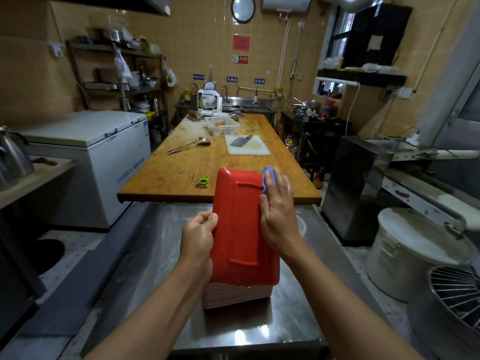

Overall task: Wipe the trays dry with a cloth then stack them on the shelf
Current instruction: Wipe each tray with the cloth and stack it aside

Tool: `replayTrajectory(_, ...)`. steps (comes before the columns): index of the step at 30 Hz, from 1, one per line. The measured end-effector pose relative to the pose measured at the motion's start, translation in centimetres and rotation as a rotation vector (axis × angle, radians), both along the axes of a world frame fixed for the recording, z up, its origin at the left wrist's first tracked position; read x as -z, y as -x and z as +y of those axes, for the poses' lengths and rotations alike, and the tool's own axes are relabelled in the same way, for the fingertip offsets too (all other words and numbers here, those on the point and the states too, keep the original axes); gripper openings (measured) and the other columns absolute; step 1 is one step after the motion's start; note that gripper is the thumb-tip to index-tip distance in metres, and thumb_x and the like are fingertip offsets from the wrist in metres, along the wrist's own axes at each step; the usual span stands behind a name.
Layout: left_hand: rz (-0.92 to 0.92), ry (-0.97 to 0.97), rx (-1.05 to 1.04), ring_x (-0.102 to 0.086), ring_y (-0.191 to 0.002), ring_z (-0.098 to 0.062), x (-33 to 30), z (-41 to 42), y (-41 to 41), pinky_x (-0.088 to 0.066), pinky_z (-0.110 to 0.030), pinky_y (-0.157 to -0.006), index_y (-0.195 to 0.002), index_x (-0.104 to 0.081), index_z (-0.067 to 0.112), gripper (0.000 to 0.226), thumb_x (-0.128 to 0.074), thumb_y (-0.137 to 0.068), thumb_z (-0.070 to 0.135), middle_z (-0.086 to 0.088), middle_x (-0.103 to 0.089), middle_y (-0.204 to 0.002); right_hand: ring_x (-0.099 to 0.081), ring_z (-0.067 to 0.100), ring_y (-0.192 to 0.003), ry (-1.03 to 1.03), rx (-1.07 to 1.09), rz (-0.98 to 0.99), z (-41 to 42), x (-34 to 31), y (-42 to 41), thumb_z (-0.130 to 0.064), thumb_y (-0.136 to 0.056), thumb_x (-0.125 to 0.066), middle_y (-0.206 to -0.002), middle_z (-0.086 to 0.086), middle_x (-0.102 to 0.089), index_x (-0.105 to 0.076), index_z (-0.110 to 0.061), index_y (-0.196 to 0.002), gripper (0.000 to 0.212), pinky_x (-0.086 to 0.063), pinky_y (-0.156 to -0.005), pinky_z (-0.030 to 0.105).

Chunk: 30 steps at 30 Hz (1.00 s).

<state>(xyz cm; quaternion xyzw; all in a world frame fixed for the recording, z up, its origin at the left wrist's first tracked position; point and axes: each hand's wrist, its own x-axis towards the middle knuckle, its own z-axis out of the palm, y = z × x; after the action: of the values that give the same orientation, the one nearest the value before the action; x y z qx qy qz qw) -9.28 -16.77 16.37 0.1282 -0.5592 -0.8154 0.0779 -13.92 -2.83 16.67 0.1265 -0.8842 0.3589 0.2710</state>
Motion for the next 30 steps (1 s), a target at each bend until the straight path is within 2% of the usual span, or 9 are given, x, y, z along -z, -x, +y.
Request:
replayTrajectory(4, -0.033, -0.127, -0.043, -0.061, -0.057, -0.018, 0.1, 0.5, 1.1, -0.055, -0.037, -0.063, -0.074, -0.057, 0.01, 0.022, -0.048, -0.095, 0.009, -0.007, -0.062, -0.063, 0.01, 0.012, -0.146, -0.04, -0.029, 0.031, -0.4, 1.9, -2.4, -0.016, -0.099, -0.038, -0.154, -0.012, 0.007, -0.011, -0.024, -0.15, 0.057, 0.001, -0.117, 0.023)
replayTrajectory(9, -0.058, -0.218, -0.087, -0.059, -0.068, -0.02, -0.2, 0.4, 2.9, -0.052, -0.042, -0.075, -0.076, -0.058, 0.013, 0.018, -0.052, -0.092, 0.008, -0.008, -0.062, -0.075, 0.009, 0.005, -0.145, 0.02, -0.072, -0.026, 0.0, 3.5, -5.3, -0.023, -0.094, -0.028, -0.156, -0.015, 0.003, -0.004, -0.034, -0.143, 0.056, 0.006, -0.114, 0.014)
replayTrajectory(13, -0.075, -0.397, -0.057, -0.063, -0.093, -0.029, -0.6, 0.4, 4.1, -0.049, -0.052, -0.085, -0.104, -0.059, 0.013, 0.013, -0.049, -0.095, 0.015, -0.013, -0.064, -0.105, -0.004, -0.003, -0.141, 0.184, -0.079, -0.023, 0.3, 3.8, -6.2, -0.013, -0.1, -0.037, -0.151, -0.023, -0.003, -0.015, -0.048, -0.136, 0.055, -0.014, -0.114, 0.022)
replayTrajectory(16, -0.061, -0.448, -0.045, -0.06, -0.105, -0.031, -0.8, 0.8, 4.3, -0.046, -0.056, -0.092, -0.094, -0.058, 0.016, 0.011, -0.047, -0.097, 0.017, -0.015, -0.062, -0.115, -0.019, -0.01, -0.131, 0.391, -0.067, -0.08, 0.1, 2.4, -5.5, -0.014, -0.099, -0.043, -0.144, -0.023, -0.015, -0.024, -0.057, -0.128, 0.055, -0.026, -0.106, 0.018)
replayTrajectory(18, -0.034, -0.453, -0.051, -0.06, -0.106, -0.031, -1.0, 0.8, 4.2, -0.044, -0.058, -0.094, -0.089, -0.057, 0.017, 0.012, -0.048, -0.097, 0.017, -0.013, -0.063, -0.112, -0.036, -0.005, -0.125, 0.604, -0.115, -0.168, 0.1, 1.7, -4.8, -0.01, -0.097, -0.047, -0.138, -0.014, -0.028, -0.031, -0.051, -0.132, 0.057, -0.038, -0.104, 0.02)
replayTrajectory(22, 0.015, -0.452, -0.016, -0.062, -0.089, -0.024, -0.8, 0.2, 4.1, -0.048, -0.052, -0.087, -0.088, -0.055, 0.017, 0.015, -0.044, -0.098, 0.016, -0.007, -0.064, -0.093, -0.06, 0.021, -0.113, 0.971, -0.253, -0.38, 1.4, 0.7, -3.6, 0.005, -0.087, -0.058, -0.133, 0.002, -0.053, -0.045, -0.026, -0.137, 0.06, -0.051, -0.094, 0.047)
replayTrajectory(24, 0.022, -0.492, 0.079, -0.061, -0.092, -0.023, -0.4, -0.4, 4.0, -0.046, -0.052, -0.088, -0.097, -0.054, 0.016, 0.015, -0.039, -0.1, 0.014, -0.008, -0.062, -0.096, -0.064, 0.027, -0.107, 1.071, -0.291, -0.415, 2.0, 0.2, -2.9, 0.012, -0.083, -0.058, -0.128, 0.008, -0.058, -0.048, -0.018, -0.135, 0.061, -0.055, -0.087, 0.046)
replayTrajectory(27, -0.001, -0.443, 0.201, -0.058, -0.087, -0.022, -0.3, -2.1, 4.0, -0.046, -0.046, -0.085, -0.116, -0.049, 0.016, 0.021, -0.039, -0.098, 0.013, -0.006, -0.059, -0.093, -0.069, 0.024, -0.09, 1.123, -0.339, -0.447, 2.9, -0.3, -2.1, 0.019, -0.081, -0.054, -0.114, 0.006, -0.064, -0.052, -0.013, -0.129, 0.058, -0.06, -0.069, 0.034)
replayTrajectory(30, -0.006, -0.324, 0.216, -0.06, -0.088, -0.023, -1.3, -4.0, 4.4, -0.049, -0.043, -0.079, -0.111, -0.052, 0.013, 0.019, -0.047, -0.093, 0.018, -0.006, -0.061, -0.09, -0.069, 0.025, -0.084, 1.056, -0.38, -0.515, 4.1, -0.6, -1.5, 0.02, -0.081, -0.052, -0.116, 0.01, -0.062, -0.053, -0.012, -0.129, 0.058, -0.06, -0.064, 0.034)
